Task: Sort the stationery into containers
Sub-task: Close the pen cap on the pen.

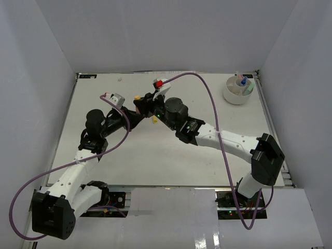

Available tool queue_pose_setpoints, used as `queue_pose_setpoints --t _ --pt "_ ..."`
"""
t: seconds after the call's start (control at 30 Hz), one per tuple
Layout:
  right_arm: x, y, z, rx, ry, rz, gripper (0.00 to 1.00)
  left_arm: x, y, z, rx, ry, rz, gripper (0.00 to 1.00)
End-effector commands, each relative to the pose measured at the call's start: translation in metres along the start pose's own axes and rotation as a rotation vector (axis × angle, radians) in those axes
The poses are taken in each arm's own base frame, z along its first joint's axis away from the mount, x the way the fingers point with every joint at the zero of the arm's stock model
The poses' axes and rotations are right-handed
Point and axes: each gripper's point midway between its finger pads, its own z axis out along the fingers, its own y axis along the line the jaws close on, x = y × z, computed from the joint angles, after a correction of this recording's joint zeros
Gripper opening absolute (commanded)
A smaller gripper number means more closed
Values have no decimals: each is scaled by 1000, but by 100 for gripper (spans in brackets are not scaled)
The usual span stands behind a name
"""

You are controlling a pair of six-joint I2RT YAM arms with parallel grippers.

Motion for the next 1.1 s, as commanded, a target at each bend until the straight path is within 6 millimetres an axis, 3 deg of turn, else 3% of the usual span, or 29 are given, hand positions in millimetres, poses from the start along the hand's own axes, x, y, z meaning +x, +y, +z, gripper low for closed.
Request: queue_pose_setpoints --t 0.0,0.27,0.6,1.07 --pt "8 16 -6 -25 12 28 8 -43 -12 -4 23 -144 100 28" --pt "21 7 -18 4 67 -8 8 -77 -16 -5 17 -239 186 28" --pt "33 15 -27 -52 161 -45 8 -124 -25 1 55 -363 310 23" --pt "96 7 -41 -47 415 -48 8 -169 -44 0 82 -510 429 4"
